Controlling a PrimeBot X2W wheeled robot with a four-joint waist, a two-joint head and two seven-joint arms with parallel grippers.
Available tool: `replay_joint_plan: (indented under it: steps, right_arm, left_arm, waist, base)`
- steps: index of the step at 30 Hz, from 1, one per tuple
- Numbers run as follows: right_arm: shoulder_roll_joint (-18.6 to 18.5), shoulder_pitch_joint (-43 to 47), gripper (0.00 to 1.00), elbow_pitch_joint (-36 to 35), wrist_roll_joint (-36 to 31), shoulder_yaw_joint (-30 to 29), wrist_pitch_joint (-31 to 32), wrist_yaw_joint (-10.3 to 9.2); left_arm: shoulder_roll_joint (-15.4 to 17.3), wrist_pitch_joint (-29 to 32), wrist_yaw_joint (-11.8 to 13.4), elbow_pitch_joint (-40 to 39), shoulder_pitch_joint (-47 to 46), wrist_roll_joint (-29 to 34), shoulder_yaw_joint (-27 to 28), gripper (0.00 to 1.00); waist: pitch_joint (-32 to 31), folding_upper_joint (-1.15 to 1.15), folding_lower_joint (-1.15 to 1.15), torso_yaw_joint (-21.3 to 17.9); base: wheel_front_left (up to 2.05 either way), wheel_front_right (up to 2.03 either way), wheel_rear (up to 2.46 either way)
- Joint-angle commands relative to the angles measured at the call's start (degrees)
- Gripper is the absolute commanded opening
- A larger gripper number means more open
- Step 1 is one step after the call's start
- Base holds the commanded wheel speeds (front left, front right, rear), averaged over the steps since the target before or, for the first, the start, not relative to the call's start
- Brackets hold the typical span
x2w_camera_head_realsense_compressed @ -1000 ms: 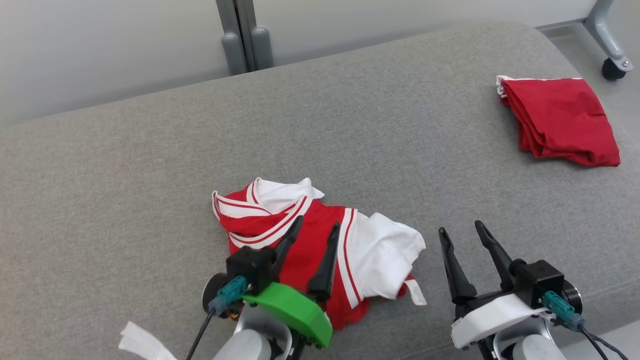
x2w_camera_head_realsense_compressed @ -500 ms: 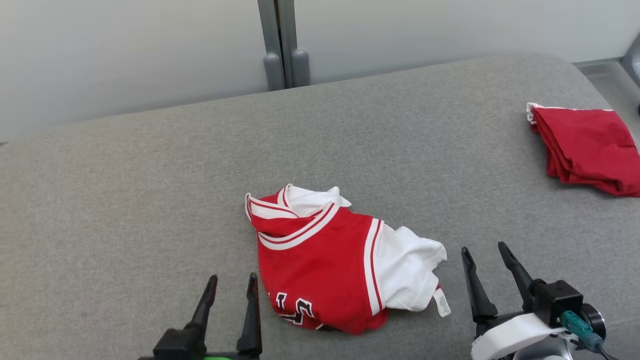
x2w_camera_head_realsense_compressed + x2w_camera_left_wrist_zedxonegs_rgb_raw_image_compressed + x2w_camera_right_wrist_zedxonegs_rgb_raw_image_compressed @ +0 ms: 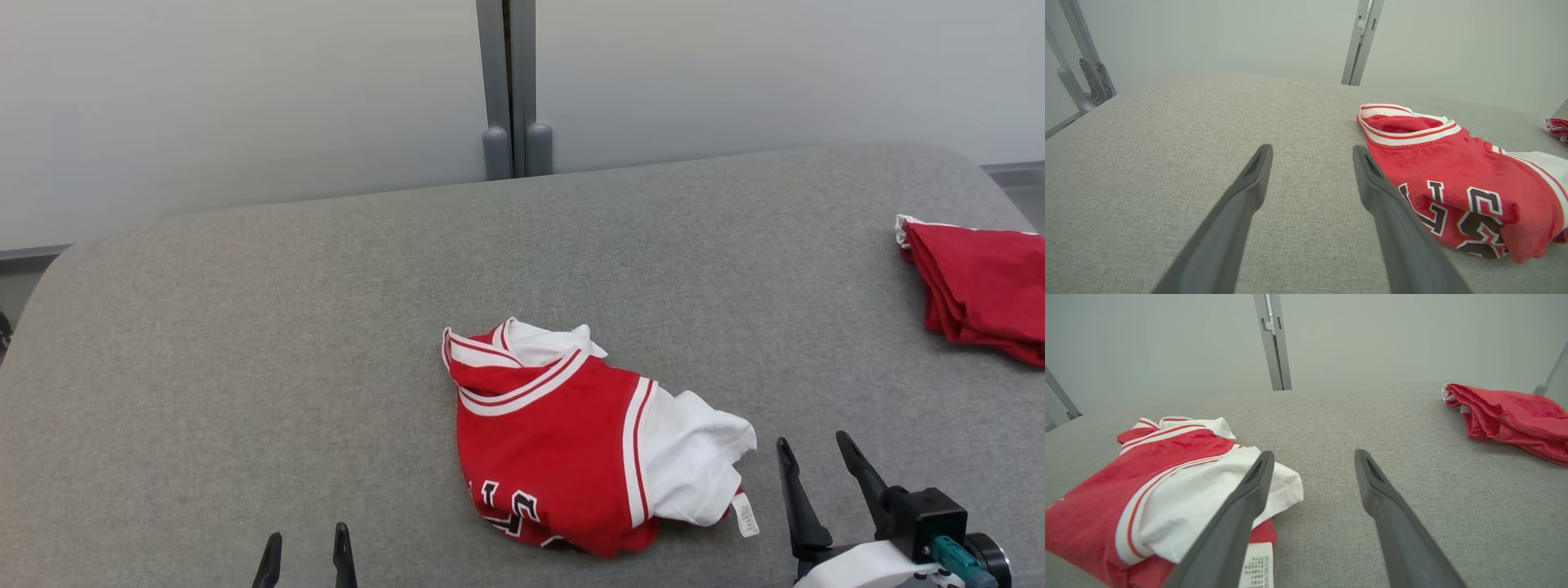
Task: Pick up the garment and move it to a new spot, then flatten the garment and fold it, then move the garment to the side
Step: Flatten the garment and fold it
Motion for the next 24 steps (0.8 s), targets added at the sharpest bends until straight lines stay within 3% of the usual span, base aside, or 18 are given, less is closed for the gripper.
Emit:
replay_joint_plan:
  steps: [1, 9, 16, 20, 24]
  right_arm:
    - [-0.2, 0.7, 1.0, 0.2, -0.4, -0.1, -0.2, -0.09]
    - [0.0, 0.7, 1.0, 0.7, -0.4, 0.2, -0.2, -0.09]
    - [-1.5, -2.0, 1.0, 1.3, 0.8, 3.2, 0.2, -0.09]
    - [-5.6, -7.1, 1.0, 1.4, 4.8, 9.1, 5.8, -0.09]
    - [-9.8, -14.5, 1.0, 2.4, 9.1, 14.5, 16.1, -0.08]
  left_arm:
    - [-0.1, -0.2, -0.5, -0.2, 1.2, 0.8, 0.8, 1.0]
    - [-0.4, -0.2, -2.2, -0.4, 1.7, 1.7, 2.9, 1.0]
    - [-0.4, -0.2, -1.4, -0.5, 0.5, 0.0, 2.0, 1.0]
    - [-0.4, -0.2, -0.9, -0.3, -0.2, -0.6, 0.5, 1.0]
    - [-0.4, -0.2, -0.5, 0.0, -1.2, -1.2, -0.6, 1.0]
  waist:
    - [-0.4, 0.0, 0.0, 0.3]
    - [-0.7, 0.0, 0.0, 1.0]
    - [-0.1, 0.0, 0.0, 1.5]
    - [0.7, 0.0, 0.0, 1.7]
    - [1.6, 0.0, 0.0, 2.0]
  base:
    - [0.0, 0.0, 0.0]
    - [0.0, 0.0, 0.0]
    - [0.0, 0.0, 0.0]
    - [0.0, 0.0, 0.0]
    - [0.0, 0.0, 0.0]
